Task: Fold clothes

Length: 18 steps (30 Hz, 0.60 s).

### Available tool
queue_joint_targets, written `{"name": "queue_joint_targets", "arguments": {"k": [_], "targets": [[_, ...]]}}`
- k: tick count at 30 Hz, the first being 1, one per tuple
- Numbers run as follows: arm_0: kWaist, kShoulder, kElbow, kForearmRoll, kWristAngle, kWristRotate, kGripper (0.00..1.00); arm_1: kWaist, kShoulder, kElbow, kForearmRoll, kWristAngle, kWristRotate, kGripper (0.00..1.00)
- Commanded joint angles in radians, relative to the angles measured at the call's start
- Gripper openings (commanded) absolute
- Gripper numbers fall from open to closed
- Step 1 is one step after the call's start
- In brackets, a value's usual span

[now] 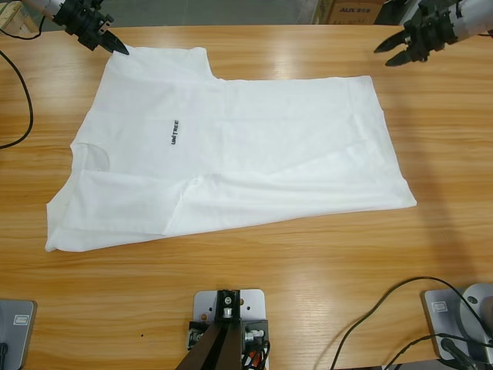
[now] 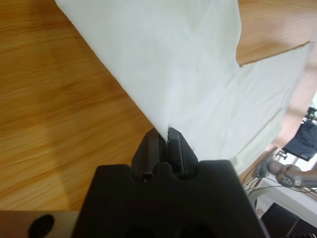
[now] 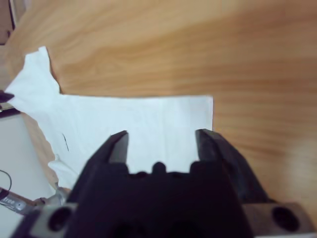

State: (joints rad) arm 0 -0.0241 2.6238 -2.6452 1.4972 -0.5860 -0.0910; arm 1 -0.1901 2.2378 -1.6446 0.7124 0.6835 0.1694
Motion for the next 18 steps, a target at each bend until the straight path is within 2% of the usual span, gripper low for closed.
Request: {"name": "queue_joint_targets", "arguments": {"k": [1, 7, 18], "targets": [[0.017, 0.048, -0.578, 0.081, -0.003, 0.013, 0.0, -0.003, 0.14, -0.081, 0.067, -0.045, -0.011, 1.0], [0.023, 0.05, -0.578, 0.081, -0.003, 0.014, 0.0, 0.016, 0.151, -0.078, 0.099, -0.108, -0.011, 1.0], [0.023, 0.05, -0.578, 0.081, -0.003, 0.016, 0.0, 0.07, 0.172, -0.104, 0.1, -0.101, -0.013, 1.0]]}}
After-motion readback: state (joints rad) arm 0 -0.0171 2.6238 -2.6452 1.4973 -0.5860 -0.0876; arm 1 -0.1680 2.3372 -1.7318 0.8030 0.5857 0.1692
